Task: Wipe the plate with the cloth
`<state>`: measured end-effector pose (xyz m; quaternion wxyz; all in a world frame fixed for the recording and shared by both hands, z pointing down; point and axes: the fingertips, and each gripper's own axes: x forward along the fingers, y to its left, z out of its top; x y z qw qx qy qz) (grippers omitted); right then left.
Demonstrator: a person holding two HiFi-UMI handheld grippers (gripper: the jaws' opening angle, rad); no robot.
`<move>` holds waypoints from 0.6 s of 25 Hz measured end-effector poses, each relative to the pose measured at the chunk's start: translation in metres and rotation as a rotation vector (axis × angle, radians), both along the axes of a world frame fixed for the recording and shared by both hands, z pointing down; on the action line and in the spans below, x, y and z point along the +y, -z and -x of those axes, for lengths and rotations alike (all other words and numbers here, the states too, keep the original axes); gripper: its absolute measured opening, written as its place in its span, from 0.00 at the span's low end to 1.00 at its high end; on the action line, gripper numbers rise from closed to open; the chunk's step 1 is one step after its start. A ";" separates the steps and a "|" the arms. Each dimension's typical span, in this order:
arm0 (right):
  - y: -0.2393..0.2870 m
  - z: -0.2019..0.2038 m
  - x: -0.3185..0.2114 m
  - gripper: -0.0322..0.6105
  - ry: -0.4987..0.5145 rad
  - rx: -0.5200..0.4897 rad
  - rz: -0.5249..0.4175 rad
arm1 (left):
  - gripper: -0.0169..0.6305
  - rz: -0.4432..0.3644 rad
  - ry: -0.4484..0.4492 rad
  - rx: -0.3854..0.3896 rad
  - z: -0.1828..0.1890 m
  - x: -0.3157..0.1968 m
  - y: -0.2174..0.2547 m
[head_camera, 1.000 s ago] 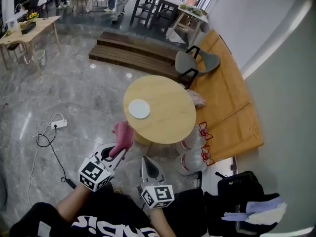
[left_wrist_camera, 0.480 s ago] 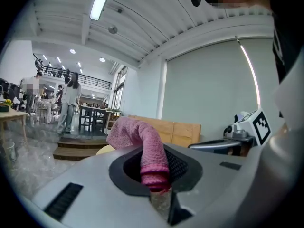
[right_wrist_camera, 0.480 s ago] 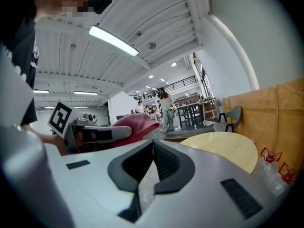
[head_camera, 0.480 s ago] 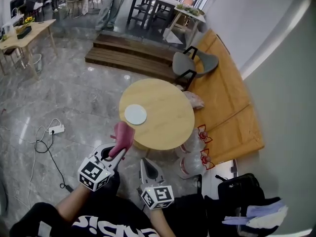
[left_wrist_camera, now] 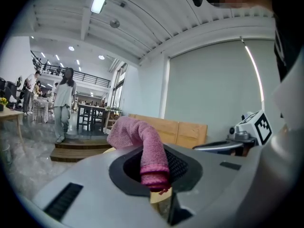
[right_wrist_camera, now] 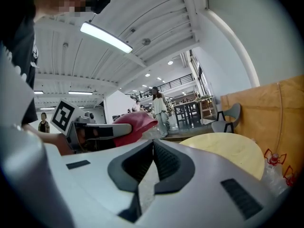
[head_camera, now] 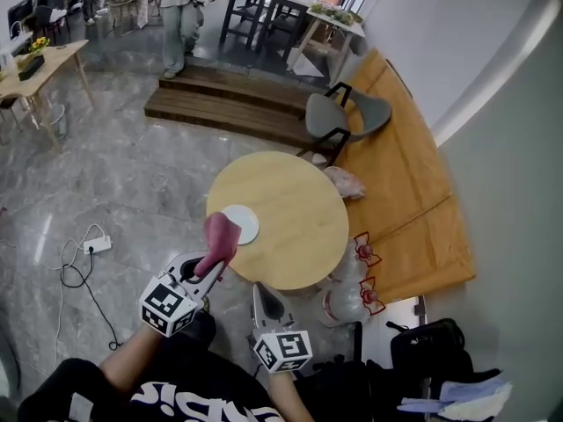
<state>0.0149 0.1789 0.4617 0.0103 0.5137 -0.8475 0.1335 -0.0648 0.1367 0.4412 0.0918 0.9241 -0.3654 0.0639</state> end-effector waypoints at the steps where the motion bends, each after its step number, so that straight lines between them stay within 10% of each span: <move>1: 0.000 0.002 -0.010 0.08 0.000 -0.001 0.004 | 0.11 0.005 0.002 -0.002 0.003 -0.011 -0.001; 15: -0.022 0.025 -0.139 0.08 -0.030 0.012 0.066 | 0.11 0.072 -0.031 -0.010 0.028 -0.139 -0.024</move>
